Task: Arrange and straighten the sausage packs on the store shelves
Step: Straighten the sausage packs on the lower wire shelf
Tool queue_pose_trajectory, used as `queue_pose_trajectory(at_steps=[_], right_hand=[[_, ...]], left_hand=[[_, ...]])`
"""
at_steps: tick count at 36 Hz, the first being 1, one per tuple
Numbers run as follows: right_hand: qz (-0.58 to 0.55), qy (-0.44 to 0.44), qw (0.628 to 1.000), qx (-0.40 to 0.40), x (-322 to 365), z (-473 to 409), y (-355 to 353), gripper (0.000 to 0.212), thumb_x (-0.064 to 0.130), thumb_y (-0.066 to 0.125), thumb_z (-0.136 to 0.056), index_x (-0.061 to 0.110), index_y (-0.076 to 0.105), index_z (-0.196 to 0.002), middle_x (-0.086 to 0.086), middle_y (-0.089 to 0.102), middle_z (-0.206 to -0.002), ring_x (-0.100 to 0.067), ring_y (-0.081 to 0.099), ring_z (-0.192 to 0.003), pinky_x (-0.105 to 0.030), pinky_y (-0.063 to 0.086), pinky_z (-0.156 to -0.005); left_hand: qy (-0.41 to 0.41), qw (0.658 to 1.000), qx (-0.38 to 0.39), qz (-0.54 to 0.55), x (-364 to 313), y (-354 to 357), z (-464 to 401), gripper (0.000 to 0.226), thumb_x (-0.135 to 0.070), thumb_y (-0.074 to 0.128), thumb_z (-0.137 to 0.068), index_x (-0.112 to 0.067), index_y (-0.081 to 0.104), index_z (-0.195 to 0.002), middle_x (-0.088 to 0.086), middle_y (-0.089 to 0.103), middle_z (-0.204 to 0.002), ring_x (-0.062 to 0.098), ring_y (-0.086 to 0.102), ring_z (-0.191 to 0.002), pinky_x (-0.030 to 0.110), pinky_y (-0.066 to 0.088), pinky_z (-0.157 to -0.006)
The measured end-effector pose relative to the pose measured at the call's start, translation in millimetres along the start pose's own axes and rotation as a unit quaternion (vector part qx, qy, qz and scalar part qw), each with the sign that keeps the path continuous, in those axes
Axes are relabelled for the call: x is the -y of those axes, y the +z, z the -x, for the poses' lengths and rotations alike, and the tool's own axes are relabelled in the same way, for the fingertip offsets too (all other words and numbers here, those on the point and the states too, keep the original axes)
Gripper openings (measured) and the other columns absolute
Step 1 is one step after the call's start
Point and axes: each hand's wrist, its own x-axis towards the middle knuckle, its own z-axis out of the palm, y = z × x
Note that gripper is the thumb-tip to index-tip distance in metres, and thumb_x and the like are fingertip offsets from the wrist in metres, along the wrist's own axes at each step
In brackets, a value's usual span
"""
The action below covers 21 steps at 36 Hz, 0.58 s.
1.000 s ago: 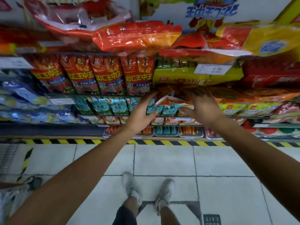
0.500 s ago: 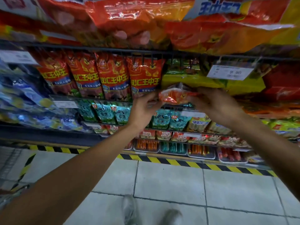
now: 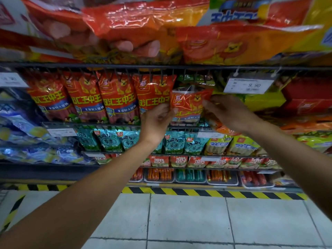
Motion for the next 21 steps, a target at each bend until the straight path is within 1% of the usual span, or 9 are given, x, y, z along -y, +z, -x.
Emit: queue_pose_trajectory(at_steps=[3, 4, 6, 8, 10, 13, 15, 18, 21], right_hand=[[-0.013, 0.022, 1.0, 0.008, 2, -7, 1, 0.038, 0.045, 0.045, -0.105, 0.015, 0.067, -0.097, -0.006, 0.066, -0.067, 0.003, 0.053, -0.042, -0.015, 0.037, -0.049], [-0.015, 0.027, 0.999, 0.009, 1, -9, 2, 0.039, 0.046, 0.044, -0.105, 0.014, 0.067, -0.096, -0.004, 0.064, -0.065, 0.002, 0.053, -0.042, -0.017, 0.038, -0.049], [0.0, 0.04, 0.999, 0.022, 1, -11, 1, 0.047, 0.05, 0.042, -0.104, 0.013, 0.068, -0.092, -0.005, 0.066, -0.068, 0.0, 0.055, -0.048, -0.026, 0.038, -0.054], [0.021, 0.053, 0.997, 0.05, 0, -12, 1, 0.06, 0.054, 0.038, -0.103, 0.003, 0.069, -0.095, -0.01, 0.069, -0.077, -0.012, 0.063, -0.065, -0.028, 0.042, -0.061], [0.027, 0.061, 0.996, 0.064, 0, -13, 1, 0.067, 0.056, 0.036, -0.102, -0.002, 0.068, -0.096, -0.013, 0.069, -0.08, -0.022, 0.064, -0.075, -0.033, 0.046, -0.074], [0.0, 0.054, 0.994, 0.097, -3, -17, 3, 0.054, 0.058, 0.038, -0.101, 0.015, 0.063, -0.081, -0.004, 0.064, -0.074, -0.02, 0.062, -0.071, -0.042, 0.048, -0.085], [-0.005, 0.063, 0.989, 0.133, -6, -18, 6, 0.037, 0.063, 0.046, -0.095, 0.028, 0.059, -0.091, 0.008, 0.062, -0.083, -0.015, 0.062, -0.077, -0.042, 0.048, -0.086], [0.012, 0.077, 0.987, 0.143, -6, -22, 10, 0.066, 0.074, 0.047, -0.081, 0.026, 0.053, -0.125, 0.004, 0.065, -0.114, -0.019, 0.065, -0.092, -0.045, 0.052, -0.088], [0.026, 0.08, 0.991, 0.103, -7, -31, 14, 0.053, 0.067, 0.041, -0.095, 0.024, 0.057, -0.121, -0.002, 0.067, -0.101, -0.02, 0.065, -0.085, -0.038, 0.05, -0.082]], left_hand=[[-0.016, 1.0, 0.006, -0.015, 3, 0, -4, 0.022, -0.025, 0.062, -0.102, -0.013, 0.072, -0.118, -0.005, 0.074, -0.114, -0.006, 0.066, -0.101, 0.011, 0.049, -0.093], [-0.018, 1.0, 0.004, -0.023, 4, 0, -4, 0.024, -0.02, 0.059, -0.103, -0.011, 0.07, -0.123, 0.0, 0.073, -0.117, -0.002, 0.067, -0.102, 0.011, 0.049, -0.093], [-0.009, 1.0, 0.006, -0.025, 5, -1, -1, 0.028, -0.007, 0.054, -0.104, -0.007, 0.065, -0.129, 0.004, 0.073, -0.113, -0.011, 0.064, -0.091, 0.005, 0.046, -0.087], [-0.003, 1.0, 0.009, -0.013, 5, 0, 7, 0.035, 0.004, 0.05, -0.102, -0.005, 0.059, -0.135, -0.012, 0.067, -0.107, -0.023, 0.059, -0.087, -0.001, 0.041, -0.083], [0.007, 1.0, -0.004, 0.002, 6, 2, 16, 0.04, 0.009, 0.049, -0.101, -0.005, 0.057, -0.138, -0.019, 0.061, -0.114, -0.017, 0.059, -0.105, 0.004, 0.043, -0.097], [0.013, 1.0, -0.012, 0.022, 10, 5, 26, 0.047, 0.009, 0.048, -0.101, -0.01, 0.054, -0.144, -0.003, 0.06, -0.137, 0.008, 0.055, -0.129, 0.018, 0.039, -0.114], [0.004, 1.0, 0.008, 0.01, 15, 7, 30, 0.055, 0.008, 0.049, -0.101, -0.018, 0.049, -0.149, -0.004, 0.053, -0.147, 0.009, 0.05, -0.137, 0.012, 0.034, -0.113], [0.006, 0.999, 0.045, -0.002, 20, 8, 33, 0.068, 0.008, 0.052, -0.099, -0.027, 0.038, -0.155, -0.012, 0.043, -0.154, 0.006, 0.044, -0.141, 0.01, 0.033, -0.112], [-0.009, 0.998, 0.062, -0.003, 23, 9, 32, 0.071, 0.005, 0.053, -0.1, -0.031, 0.033, -0.157, -0.018, 0.042, -0.151, 0.006, 0.042, -0.143, 0.005, 0.03, -0.109]])
